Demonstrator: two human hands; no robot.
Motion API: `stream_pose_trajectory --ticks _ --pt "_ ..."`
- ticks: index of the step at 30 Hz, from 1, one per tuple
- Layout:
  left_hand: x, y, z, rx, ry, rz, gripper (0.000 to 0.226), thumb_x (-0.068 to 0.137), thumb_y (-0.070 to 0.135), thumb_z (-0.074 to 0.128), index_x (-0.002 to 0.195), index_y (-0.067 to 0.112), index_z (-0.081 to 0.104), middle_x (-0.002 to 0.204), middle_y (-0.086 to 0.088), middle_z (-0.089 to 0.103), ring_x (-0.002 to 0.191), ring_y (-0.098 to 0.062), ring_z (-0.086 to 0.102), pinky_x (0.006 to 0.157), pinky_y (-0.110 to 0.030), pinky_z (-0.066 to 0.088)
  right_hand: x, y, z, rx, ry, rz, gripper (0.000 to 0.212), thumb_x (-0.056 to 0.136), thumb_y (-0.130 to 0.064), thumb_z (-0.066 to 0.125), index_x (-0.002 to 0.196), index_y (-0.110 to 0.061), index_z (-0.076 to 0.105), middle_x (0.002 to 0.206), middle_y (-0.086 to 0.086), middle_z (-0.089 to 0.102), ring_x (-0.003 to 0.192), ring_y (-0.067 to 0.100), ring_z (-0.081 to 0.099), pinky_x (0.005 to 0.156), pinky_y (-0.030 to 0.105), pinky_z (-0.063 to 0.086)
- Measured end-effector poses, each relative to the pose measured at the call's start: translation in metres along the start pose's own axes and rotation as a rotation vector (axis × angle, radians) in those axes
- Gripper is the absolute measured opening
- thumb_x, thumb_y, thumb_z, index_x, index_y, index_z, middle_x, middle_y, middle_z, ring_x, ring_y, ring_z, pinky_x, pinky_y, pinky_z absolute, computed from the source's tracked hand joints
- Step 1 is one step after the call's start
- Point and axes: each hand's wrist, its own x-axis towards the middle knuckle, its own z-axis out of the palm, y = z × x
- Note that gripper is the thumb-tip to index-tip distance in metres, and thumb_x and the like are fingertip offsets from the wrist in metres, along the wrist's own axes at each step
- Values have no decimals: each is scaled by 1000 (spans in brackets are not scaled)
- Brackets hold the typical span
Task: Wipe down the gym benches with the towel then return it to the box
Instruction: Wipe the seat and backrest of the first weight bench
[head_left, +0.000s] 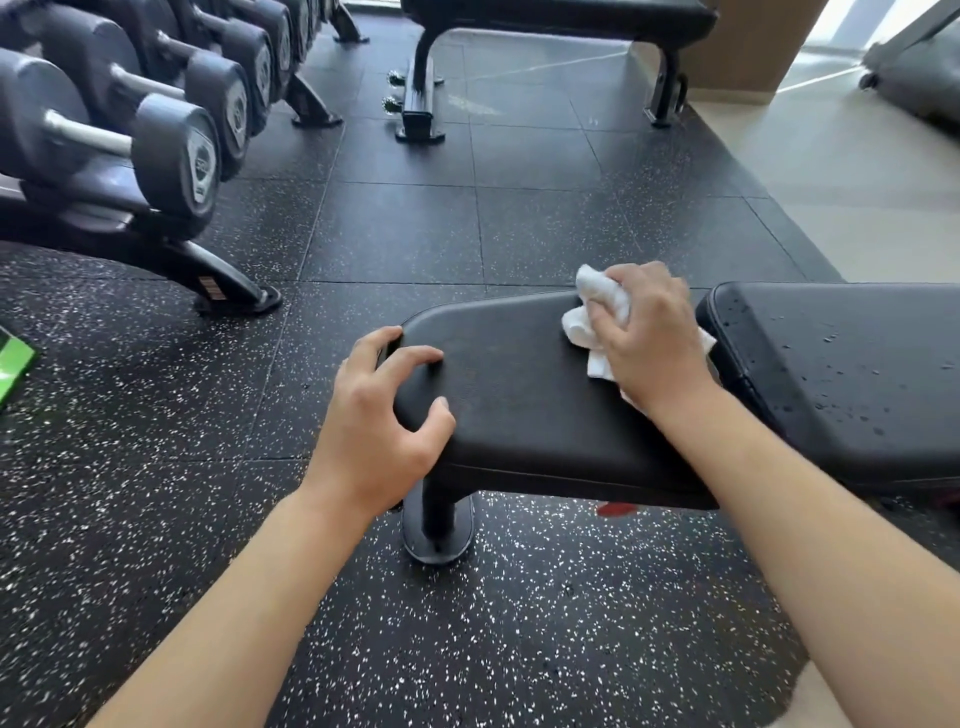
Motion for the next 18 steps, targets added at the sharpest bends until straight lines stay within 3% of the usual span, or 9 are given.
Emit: stream_pose_trajectory --ticks 4,6,8,11,14,18 --pt "7 -4 0 16 36 23 48 81 31 66 128 21 68 140 -1 52 131 -23 49 117 -23 28 -36 -56 15 104 -164 -270 35 93 -31 67 124 -15 68 120 10 61 111 35 52 98 50 41" --pt "13 -8 -1 23 60 49 49 82 27 66 130 15 66 136 -2 55 129 -23 51 117 -24 31 -54 -74 19 158 -276 -475 37 94 -35 66 126 -18 66 120 3 60 111 30 51 98 47 43" --pt "18 -10 0 23 61 69 48 83 26 65 130 15 67 136 -1 56 130 -19 51 118 -21 30 -47 -64 13 194 -315 -537 35 98 -35 68 129 -20 65 121 -2 60 112 25 51 101 41 42" --pt "19 -8 3 17 27 104 45 85 27 64 129 18 69 141 2 55 133 -12 47 115 -9 21 -13 -16 -3 118 -153 -271 30 98 -28 68 127 -17 68 122 2 62 117 27 53 108 44 39" --pt "22 -8 5 11 -6 146 40 85 25 64 123 17 72 142 3 56 134 -14 48 115 -9 22 11 30 -21 42 11 23 23 98 -22 68 118 -10 71 117 11 66 115 34 57 107 47 40" --pt "29 -5 4 -18 -16 167 35 85 24 64 118 20 74 140 8 58 133 -11 51 115 -9 25 -3 6 -9 27 -11 21 25 97 -21 68 120 -13 70 119 9 65 111 34 56 103 44 39"
